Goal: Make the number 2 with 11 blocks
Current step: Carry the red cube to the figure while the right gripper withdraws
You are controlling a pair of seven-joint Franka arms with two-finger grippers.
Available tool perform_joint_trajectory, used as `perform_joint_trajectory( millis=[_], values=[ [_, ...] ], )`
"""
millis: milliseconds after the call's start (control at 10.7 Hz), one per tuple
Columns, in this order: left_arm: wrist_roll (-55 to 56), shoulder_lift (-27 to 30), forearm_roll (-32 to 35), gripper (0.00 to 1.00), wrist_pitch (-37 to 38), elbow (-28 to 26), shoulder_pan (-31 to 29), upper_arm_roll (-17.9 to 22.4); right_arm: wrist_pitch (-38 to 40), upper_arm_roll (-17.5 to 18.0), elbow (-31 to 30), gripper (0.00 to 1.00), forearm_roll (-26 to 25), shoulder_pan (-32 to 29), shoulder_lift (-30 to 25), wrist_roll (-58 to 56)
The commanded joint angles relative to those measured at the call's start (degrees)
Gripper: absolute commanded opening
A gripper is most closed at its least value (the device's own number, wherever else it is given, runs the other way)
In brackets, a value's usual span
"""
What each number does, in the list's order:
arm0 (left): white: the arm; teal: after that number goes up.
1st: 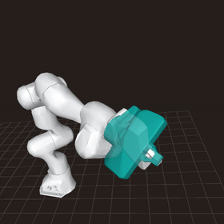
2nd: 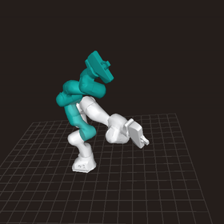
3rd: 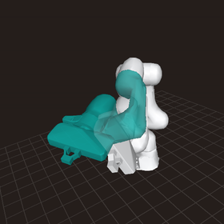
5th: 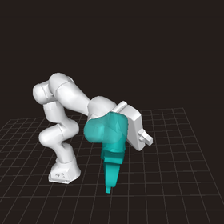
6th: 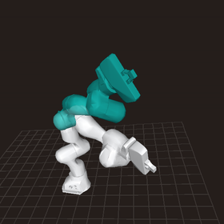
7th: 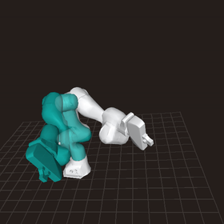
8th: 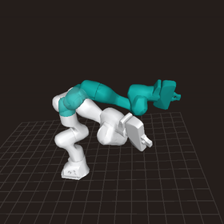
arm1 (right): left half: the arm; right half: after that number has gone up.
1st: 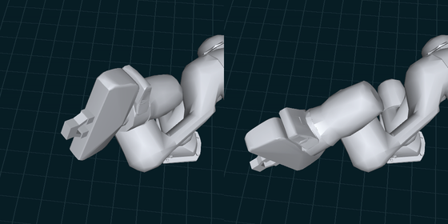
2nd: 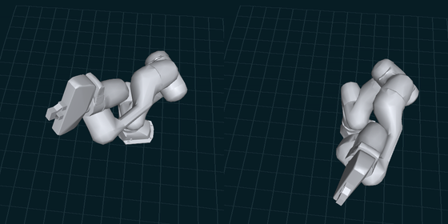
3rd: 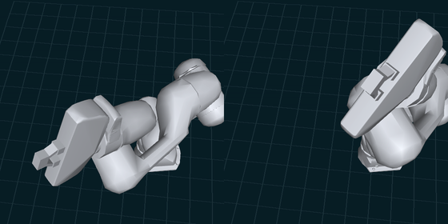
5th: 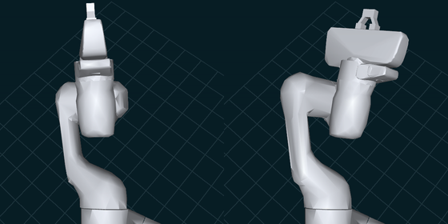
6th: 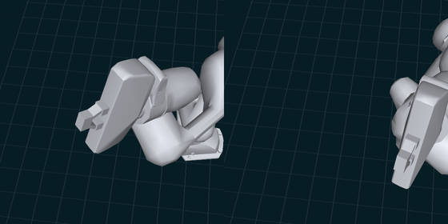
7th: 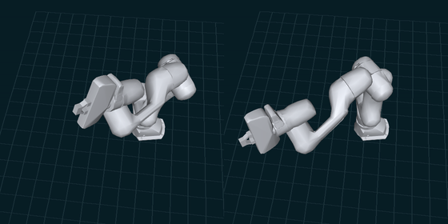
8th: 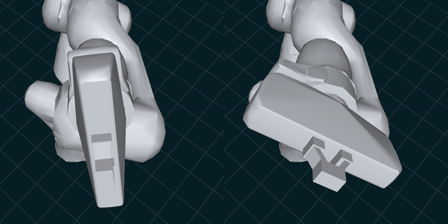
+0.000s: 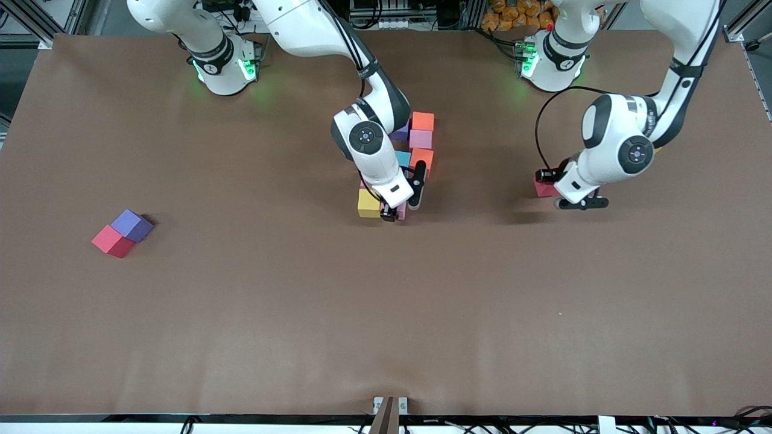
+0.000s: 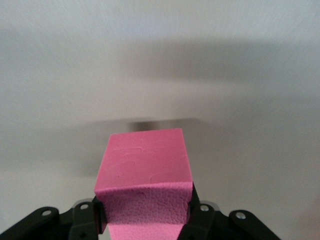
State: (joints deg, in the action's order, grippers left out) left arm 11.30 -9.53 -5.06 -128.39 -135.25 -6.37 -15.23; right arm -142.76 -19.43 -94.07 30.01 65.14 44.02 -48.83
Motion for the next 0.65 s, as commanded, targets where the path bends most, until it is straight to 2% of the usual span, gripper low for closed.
perform_joint_trajectory(
  millis=[0,281,561],
  values=[
    [9.3,0.6,-5.6,0.43,7.1,7.2,1.4,-0.4,-0.3,0.3,0.1,1.0,-0.8,-0.5,-0.2,0.2],
    [19.3,-1.4,-11.0,0.43,7.1,11.7,4.1,-0.4,3.1,0.0,0.0,1.0,-0.7,-0.5,-2.2,0.7],
    [28.4,-3.4,-16.6,0.43,5.7,13.5,6.2,-0.1,12.7,-4.0,0.1,1.0,-1.0,-0.1,-7.6,0.7]
  ],
)
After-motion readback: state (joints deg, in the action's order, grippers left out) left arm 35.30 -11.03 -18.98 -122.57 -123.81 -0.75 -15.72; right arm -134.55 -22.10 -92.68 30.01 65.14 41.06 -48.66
